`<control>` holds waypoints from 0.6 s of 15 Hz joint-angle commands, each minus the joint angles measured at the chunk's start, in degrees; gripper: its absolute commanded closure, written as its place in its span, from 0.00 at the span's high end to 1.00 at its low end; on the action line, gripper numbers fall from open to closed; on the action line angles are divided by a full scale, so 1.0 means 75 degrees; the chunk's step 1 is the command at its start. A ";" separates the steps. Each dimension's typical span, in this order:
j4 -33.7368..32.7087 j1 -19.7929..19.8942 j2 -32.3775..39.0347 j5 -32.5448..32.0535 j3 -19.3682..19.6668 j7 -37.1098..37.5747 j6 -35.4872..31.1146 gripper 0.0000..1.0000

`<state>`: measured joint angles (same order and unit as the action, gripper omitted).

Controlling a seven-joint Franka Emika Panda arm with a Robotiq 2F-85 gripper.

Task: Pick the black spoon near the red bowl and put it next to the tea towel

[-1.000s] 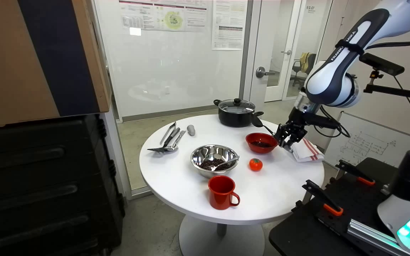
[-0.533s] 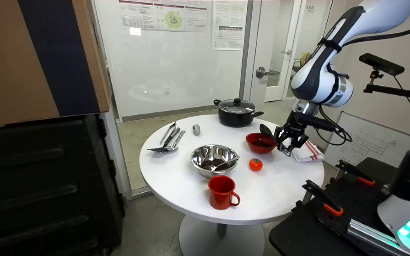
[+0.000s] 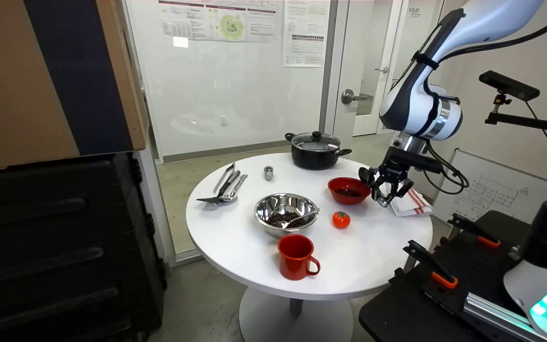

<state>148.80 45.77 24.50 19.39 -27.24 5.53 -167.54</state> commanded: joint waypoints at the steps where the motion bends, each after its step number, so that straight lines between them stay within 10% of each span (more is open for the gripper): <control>1: -0.0195 -0.0984 -0.0239 0.0463 0.0953 0.0043 0.0304 0.09; 9: -0.0475 -0.2940 0.0150 0.0429 0.2919 0.0266 0.0105 0.09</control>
<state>146.56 28.78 24.49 21.66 -9.56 6.10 -167.33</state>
